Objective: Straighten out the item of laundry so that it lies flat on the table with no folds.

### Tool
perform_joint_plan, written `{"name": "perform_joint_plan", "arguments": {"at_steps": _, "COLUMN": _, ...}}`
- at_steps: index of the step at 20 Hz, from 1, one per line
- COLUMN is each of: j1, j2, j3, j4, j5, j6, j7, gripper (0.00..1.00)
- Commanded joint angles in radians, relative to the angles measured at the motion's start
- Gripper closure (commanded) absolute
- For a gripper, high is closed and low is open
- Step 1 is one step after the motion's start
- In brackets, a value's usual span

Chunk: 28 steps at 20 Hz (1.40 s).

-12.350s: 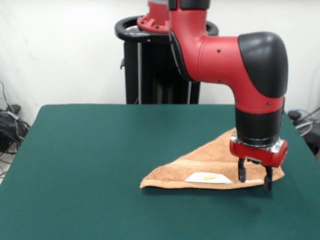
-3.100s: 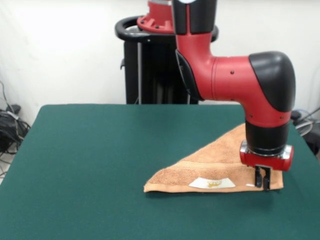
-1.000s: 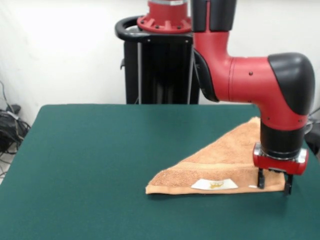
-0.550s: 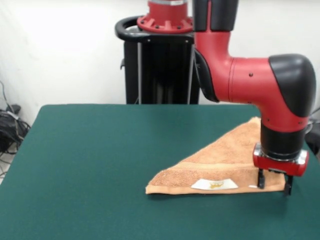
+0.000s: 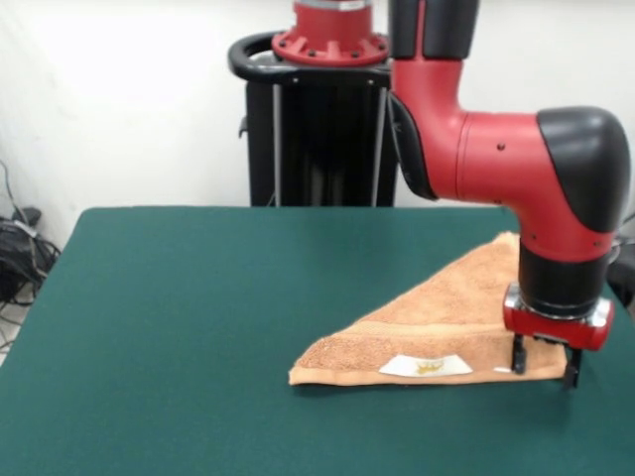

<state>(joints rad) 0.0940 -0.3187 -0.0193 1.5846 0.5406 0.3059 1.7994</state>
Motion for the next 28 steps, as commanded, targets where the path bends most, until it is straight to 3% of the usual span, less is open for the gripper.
{"name": "perform_joint_plan", "arguments": {"at_steps": 1, "j1": 0.065, "j2": 0.119, "j3": 0.041, "j4": -0.007, "j5": 0.091, "j6": 0.013, "j7": 0.327, "gripper": 0.0}}
{"name": "perform_joint_plan", "arguments": {"at_steps": 14, "j1": 0.124, "j2": 0.057, "j3": -0.031, "j4": 0.008, "j5": 0.129, "j6": 0.186, "j7": 0.37, "gripper": 0.0}}
{"name": "perform_joint_plan", "arguments": {"at_steps": 20, "j1": 0.131, "j2": 0.045, "j3": 0.0, "j4": 0.043, "j5": 0.163, "j6": 0.155, "j7": 0.366, "gripper": 0.0}}
{"name": "perform_joint_plan", "arguments": {"at_steps": 24, "j1": 0.128, "j2": 0.02, "j3": -0.012, "j4": 0.047, "j5": 0.165, "j6": 0.21, "j7": 0.366, "gripper": 0.0}}
{"name": "perform_joint_plan", "arguments": {"at_steps": 28, "j1": 0.096, "j2": 0.065, "j3": -0.023, "j4": -0.004, "j5": 0.152, "j6": 0.225, "j7": 0.335, "gripper": 0.0}}
